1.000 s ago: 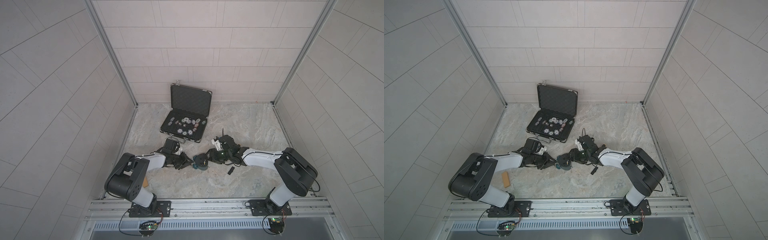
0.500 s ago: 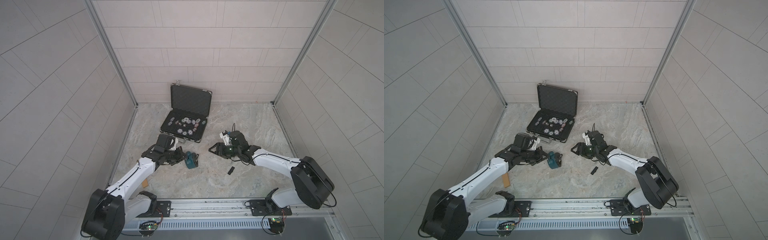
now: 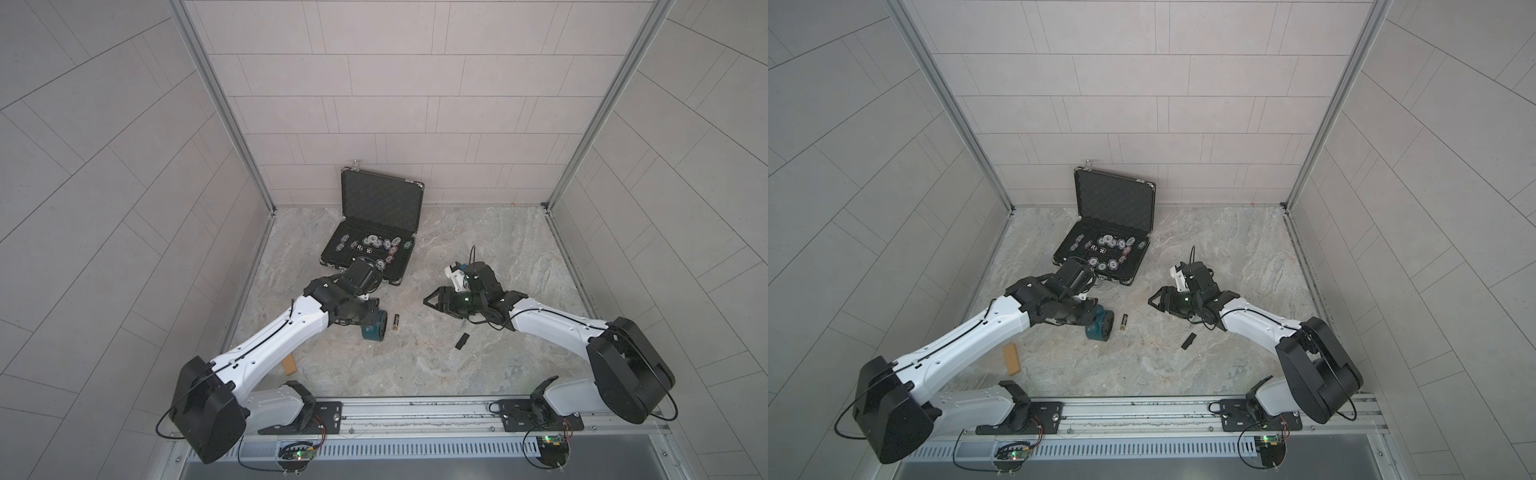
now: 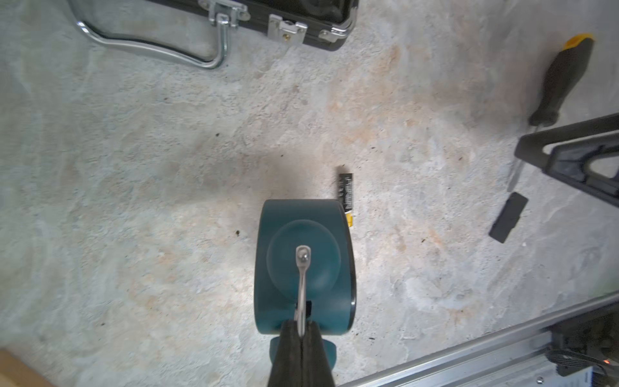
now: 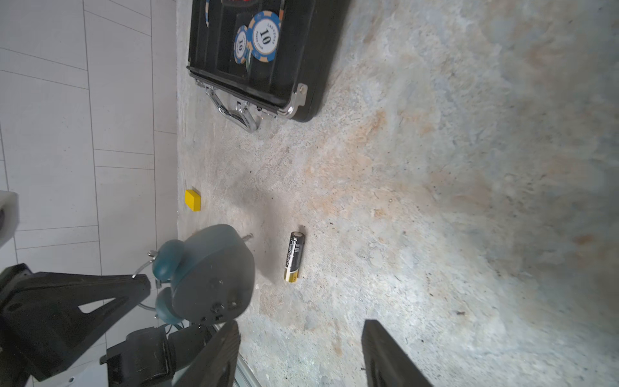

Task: Remove the battery from the alarm
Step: Adjust the alarm at the center of the board.

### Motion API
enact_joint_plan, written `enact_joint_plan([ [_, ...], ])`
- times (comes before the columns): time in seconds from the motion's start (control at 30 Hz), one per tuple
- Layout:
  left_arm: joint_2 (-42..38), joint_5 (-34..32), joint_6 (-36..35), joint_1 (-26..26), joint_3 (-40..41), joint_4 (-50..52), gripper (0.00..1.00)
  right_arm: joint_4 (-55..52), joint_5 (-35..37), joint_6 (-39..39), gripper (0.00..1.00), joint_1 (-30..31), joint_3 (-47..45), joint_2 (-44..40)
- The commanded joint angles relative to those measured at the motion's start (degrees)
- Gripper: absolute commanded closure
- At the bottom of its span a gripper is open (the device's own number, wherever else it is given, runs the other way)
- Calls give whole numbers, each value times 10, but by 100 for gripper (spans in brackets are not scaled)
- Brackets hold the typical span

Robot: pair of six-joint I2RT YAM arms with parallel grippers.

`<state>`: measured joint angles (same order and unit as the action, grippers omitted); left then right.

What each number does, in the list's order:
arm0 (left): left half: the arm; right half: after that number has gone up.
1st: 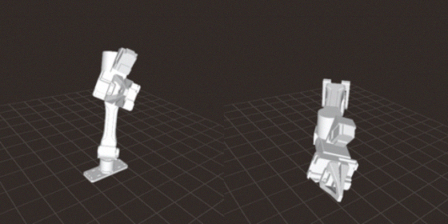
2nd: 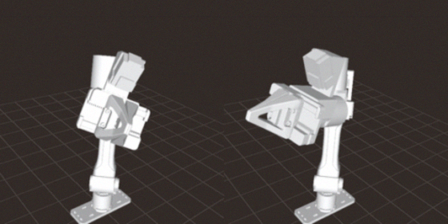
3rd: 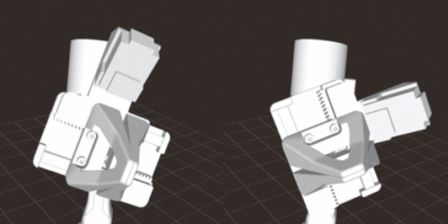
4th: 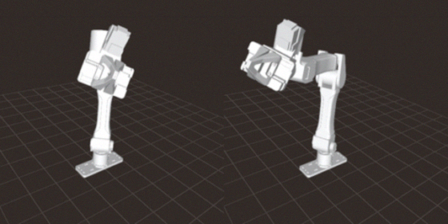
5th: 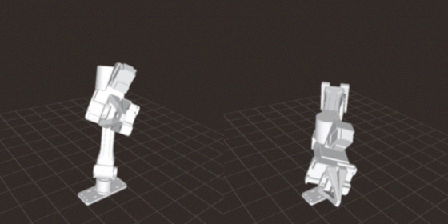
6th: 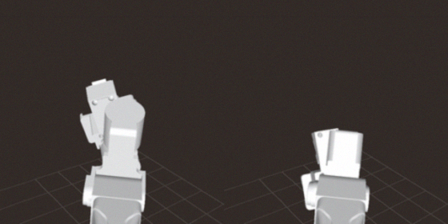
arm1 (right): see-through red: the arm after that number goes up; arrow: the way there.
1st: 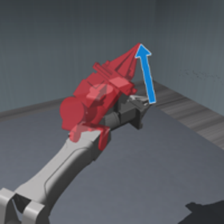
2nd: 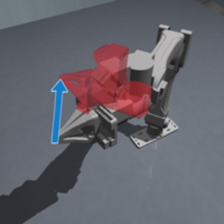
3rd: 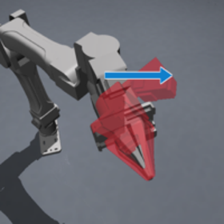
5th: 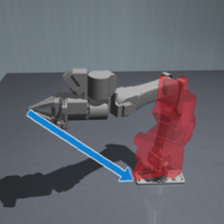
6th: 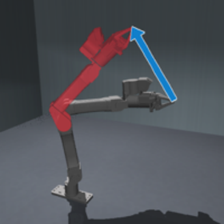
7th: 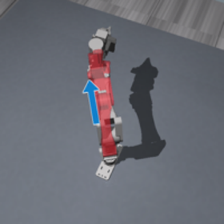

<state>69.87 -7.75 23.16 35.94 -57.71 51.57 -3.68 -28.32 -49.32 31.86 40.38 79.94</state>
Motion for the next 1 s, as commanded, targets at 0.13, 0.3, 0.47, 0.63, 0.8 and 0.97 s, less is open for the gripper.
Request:
enact_joint_plan([
  [0.13,-50,186,55,2,-10,-106,100,-69,33,43,38,-2,-2,-33],
  [0.3,-46,259,175,1,81,-236,100,-140,97,61,39,-11,-13,-72],
  [0.47,-57,261,203,-23,145,-263,100,-157,107,68,40,-24,-33,-114],
  [0.63,-86,286,223,-65,217,-298,100,-162,104,68,40,-27,-42,-125],
  [0.8,-114,234,214,-93,254,-246,100,-162,100,68,40,-27,-42,-131],
  [0.97,-124,183,200,-95,275,-211,100,-162,89,81,40,-26,-43,-136],
])
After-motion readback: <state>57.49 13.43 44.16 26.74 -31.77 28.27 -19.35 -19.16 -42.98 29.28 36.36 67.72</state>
